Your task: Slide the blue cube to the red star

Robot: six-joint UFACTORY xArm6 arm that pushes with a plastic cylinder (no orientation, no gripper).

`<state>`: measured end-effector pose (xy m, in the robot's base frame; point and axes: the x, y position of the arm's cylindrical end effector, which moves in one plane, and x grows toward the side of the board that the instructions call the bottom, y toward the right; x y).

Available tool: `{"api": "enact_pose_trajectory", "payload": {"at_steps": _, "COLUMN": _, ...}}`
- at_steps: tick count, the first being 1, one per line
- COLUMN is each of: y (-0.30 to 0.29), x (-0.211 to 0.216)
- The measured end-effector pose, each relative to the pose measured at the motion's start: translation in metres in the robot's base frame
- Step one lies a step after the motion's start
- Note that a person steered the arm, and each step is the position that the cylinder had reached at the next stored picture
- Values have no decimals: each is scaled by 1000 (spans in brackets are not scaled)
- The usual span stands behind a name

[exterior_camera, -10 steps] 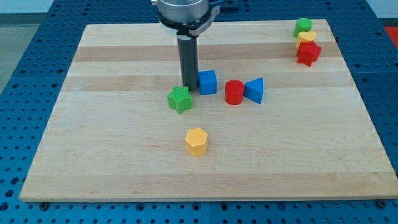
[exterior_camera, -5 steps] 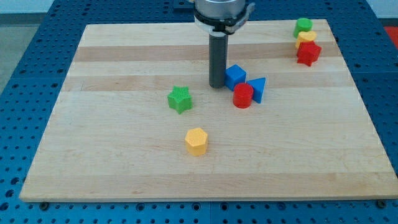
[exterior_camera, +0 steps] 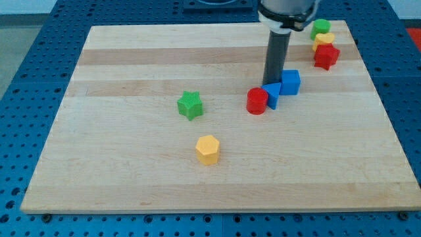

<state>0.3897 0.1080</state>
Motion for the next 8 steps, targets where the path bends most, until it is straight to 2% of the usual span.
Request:
{"api": "enact_pose_trajectory", "payload": {"at_steps": 2, "y": 12, "x": 22}}
{"api": "enact_pose_trajectory", "payload": {"at_steps": 5, "y": 44, "x": -3}}
{"api": "enact_pose_trajectory", "payload": {"at_steps": 8, "y": 37, "x": -25}}
